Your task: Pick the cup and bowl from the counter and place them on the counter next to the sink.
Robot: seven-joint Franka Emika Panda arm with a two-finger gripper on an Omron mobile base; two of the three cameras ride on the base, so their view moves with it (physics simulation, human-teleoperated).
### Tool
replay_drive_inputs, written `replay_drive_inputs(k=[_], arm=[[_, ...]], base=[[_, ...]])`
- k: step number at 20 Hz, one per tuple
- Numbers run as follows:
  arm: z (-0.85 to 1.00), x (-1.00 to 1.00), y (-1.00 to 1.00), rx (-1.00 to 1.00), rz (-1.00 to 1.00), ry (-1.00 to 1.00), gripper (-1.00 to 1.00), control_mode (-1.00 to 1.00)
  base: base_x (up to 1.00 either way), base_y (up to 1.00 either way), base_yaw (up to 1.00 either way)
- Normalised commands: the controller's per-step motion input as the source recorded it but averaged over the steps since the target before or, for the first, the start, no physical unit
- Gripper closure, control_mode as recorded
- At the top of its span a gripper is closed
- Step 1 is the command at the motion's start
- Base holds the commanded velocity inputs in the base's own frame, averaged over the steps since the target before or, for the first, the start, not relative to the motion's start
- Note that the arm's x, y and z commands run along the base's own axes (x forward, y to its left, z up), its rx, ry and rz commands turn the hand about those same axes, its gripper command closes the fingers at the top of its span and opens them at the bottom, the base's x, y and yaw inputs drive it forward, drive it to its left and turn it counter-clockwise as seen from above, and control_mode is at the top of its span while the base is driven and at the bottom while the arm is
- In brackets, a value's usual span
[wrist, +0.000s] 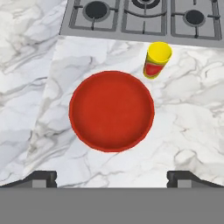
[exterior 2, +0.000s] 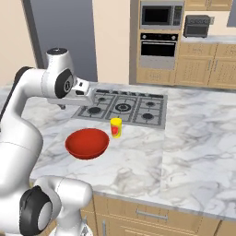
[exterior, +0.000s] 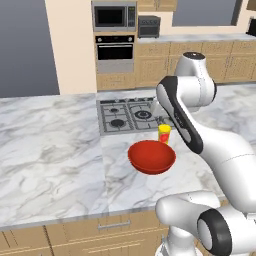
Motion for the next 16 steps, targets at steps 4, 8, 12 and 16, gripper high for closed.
replay_drive_inputs(k=[4,8,12,16], arm=[[0.00,0.00,0.00,0.00,0.00,-0.01,-1.00,-1.00],[-0.11,-0.64,-0.32,0.17,-0.05,-0.06,-1.00,-1.00],[-0.21,-0.58,-0.47,0.18,-0.12,-0.06,-1.00,-1.00],[-0.17,-0.10,-0.22,0.04,-0.07,0.00,-1.00,-1.00]], base=[[0.00,0.00,0.00],[0.00,0.00,0.00],[0.00,0.00,0.00],[0.00,0.00,0.00]])
